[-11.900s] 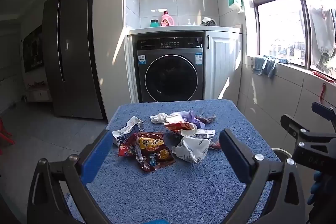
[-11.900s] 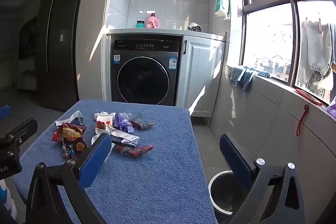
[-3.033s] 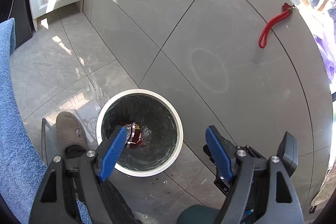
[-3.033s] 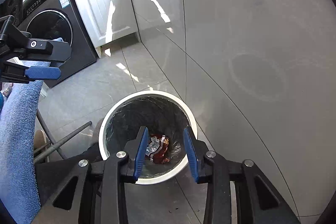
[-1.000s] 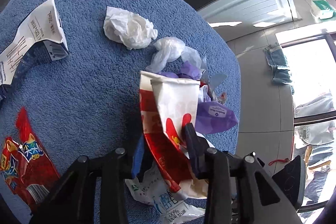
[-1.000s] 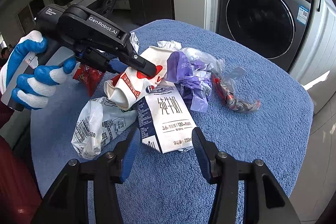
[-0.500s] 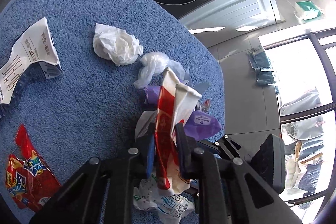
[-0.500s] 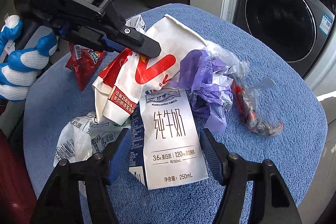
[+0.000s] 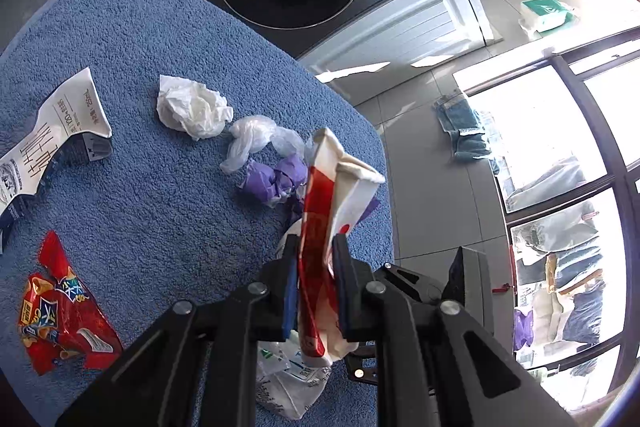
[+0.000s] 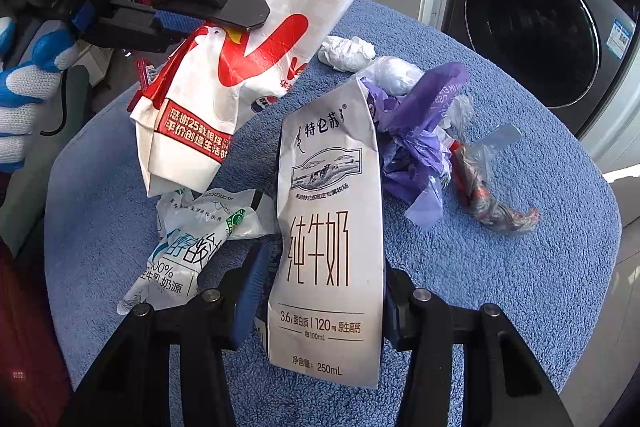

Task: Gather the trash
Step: 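Grasp the red-and-white paper cup with the left tool while the right tool grasps the milk carton, then carry the cup and carton over the bin and open both tools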

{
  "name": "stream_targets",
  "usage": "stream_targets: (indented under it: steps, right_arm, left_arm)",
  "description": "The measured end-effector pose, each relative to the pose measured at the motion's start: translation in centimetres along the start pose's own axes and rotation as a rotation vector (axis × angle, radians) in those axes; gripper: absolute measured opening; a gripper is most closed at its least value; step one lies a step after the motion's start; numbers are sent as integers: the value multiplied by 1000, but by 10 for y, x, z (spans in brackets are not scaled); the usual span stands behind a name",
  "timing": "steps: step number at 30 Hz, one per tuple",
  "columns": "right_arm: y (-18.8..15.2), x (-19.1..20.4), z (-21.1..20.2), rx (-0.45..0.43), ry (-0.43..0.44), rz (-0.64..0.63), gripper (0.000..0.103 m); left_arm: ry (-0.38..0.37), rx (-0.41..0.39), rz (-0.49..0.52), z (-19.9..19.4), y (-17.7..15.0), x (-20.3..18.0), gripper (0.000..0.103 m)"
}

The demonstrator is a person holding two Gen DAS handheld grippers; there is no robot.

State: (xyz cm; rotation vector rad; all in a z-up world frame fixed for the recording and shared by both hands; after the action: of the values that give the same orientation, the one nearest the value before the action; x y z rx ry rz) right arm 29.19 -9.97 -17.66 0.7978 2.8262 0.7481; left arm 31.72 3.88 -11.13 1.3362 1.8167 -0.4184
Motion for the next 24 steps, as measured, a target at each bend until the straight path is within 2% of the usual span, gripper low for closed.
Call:
stream_targets:
  steps: [7,16,21,22,24]
  right_arm:
    - [-21,16,-40,-38,-73,59,47]
    - [-46,28,-96,-180,-158,214,46]
    - [-72,31,-142,-254,-228,293,46]
    - [-79,30,-151,-265,-244,310,43]
    - [-97,21,-167,-278,-284,347,42]
  left_arm:
    - [-35,-26,38,-24,-13,-19,15]
    - [-47,-41,101,-49,-41,-43,15]
    - [-54,-39,166,-52,-58,-73,15]
    - [-55,-35,182,-50,-61,-81,15]
    - [-56,-18,216,-40,-69,-99,15]
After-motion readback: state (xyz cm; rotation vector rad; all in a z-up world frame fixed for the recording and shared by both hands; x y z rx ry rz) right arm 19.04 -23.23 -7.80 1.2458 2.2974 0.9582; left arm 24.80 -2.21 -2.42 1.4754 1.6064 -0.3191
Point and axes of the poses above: each gripper's, at about its wrist camera, not at the fingertips, and z roughly the way its jaws point, x to its left, y to its top, the point moved 6 cm from there along z, roughly the way its jaws point, and after that the axes turned 7 degrees about -z, right-handed, at the moved point
